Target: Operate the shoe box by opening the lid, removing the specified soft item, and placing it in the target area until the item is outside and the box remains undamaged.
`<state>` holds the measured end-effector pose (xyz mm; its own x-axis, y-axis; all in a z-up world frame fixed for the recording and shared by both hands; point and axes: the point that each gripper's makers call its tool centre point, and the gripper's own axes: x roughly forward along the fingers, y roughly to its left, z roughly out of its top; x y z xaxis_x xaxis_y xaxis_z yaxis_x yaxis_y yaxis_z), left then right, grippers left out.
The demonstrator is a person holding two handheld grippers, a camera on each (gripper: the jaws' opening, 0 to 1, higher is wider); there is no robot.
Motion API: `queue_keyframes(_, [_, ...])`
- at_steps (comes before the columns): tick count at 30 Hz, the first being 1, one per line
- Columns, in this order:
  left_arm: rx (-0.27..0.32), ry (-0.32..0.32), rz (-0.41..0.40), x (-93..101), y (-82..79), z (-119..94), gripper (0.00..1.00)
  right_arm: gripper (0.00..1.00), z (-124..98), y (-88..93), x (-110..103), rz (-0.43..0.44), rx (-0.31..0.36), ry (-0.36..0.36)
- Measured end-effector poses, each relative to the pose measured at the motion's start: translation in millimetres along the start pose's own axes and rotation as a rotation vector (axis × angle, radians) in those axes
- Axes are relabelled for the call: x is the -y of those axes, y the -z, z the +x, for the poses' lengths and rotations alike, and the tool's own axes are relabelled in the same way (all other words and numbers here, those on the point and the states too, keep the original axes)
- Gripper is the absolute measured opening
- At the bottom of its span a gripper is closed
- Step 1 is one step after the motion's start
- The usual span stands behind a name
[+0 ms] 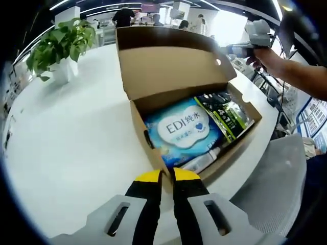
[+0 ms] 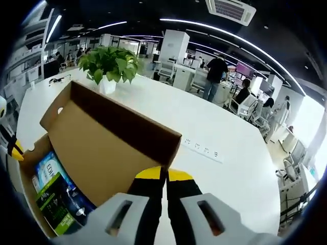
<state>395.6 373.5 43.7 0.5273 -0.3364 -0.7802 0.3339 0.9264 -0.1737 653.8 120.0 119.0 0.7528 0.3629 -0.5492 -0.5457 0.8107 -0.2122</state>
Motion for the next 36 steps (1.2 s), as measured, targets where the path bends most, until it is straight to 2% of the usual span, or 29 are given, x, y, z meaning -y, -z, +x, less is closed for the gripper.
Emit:
queue_keyframes(11, [0.006, -0.003, -0.009, -0.1, 0.2, 0, 0.04, 0.00, 29, 15.4, 0, -0.012, -0.105, -0.028])
queue_keyframes(21, [0.007, -0.009, 0.001, -0.4, 0.5, 1, 0.04, 0.00, 40, 27.2, -2, -0.010, -0.166, -0.044])
queue_keyframes(36, [0.009, -0.013, -0.001, -1.2, 0.7, 1, 0.04, 0.00, 55, 54.9, -12, 0.075, -0.321, -0.087])
